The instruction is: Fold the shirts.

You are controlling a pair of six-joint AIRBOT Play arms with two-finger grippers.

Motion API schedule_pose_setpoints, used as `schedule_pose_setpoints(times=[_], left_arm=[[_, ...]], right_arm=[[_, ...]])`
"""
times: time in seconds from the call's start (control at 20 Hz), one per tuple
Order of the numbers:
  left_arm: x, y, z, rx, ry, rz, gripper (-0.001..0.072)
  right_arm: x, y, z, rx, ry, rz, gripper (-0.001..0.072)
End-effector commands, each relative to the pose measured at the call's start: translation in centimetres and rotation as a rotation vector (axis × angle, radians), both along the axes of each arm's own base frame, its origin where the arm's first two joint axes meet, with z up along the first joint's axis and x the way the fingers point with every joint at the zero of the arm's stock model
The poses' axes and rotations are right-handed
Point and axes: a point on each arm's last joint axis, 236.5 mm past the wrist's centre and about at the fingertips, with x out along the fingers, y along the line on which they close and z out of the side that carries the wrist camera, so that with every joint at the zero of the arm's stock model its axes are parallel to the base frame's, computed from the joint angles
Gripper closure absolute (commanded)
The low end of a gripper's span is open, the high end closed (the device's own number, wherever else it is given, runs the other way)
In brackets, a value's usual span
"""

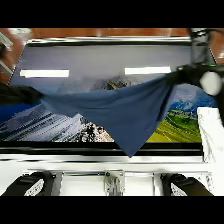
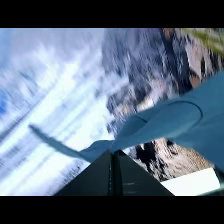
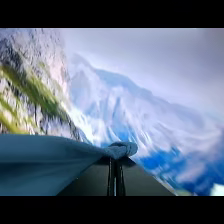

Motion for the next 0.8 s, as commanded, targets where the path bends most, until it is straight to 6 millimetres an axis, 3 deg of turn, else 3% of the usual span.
schedule_pose_setpoints(times=[0.0,0.05,0.15,0.2,0.25,0.3,0.45,0.55,0.65,0.75], left_arm=[[-2.1,-2.6,-8.7,-0.139,0.199,0.007,0.0672],[-2.5,-3.2,-10.2,-0.176,0.230,0.018,0.0672],[-2.7,-4.2,-12.3,-0.249,0.258,0.052,0.0672],[-2.6,-4.3,-12.8,-0.268,0.259,0.067,0.0672],[-2.6,-4.3,-13.1,-0.266,0.253,0.065,0.0672],[-2.4,-4.1,-13.0,-0.256,0.243,0.058,0.0672],[-1.8,-4.1,-12.0,-0.231,0.197,0.021,0.0672],[-1.4,-4.1,-11.2,-0.228,0.172,0.010,0.0672],[-1.1,-4.1,-10.6,-0.226,0.154,0.003,0.0672],[-1.0,-4.1,-10.3,-0.226,0.149,0.002,0.0672]], right_arm=[[7.7,2.7,-7.5,0.248,-0.027,-0.107,0.0649],[8.1,3.8,-10.6,0.318,0.038,-0.139,0.0649],[7.1,6.2,-16.1,0.429,0.213,-0.178,0.0627],[6.3,7.0,-17.5,0.449,0.278,-0.168,0.0500],[5.5,7.5,-17.8,0.451,0.319,-0.138,0.0145],[4.5,7.5,-17.3,0.450,0.361,-0.108,0.0038],[0.2,4.0,-13.7,0.428,0.479,-0.061,0.0037],[-5.1,0.1,-12.4,0.442,0.628,-0.100,0.0037],[-10.7,-2.6,-12.8,0.456,0.780,-0.154,0.0037],[-15.9,-3.0,-15.3,0.533,0.870,-0.237,0.0037]])
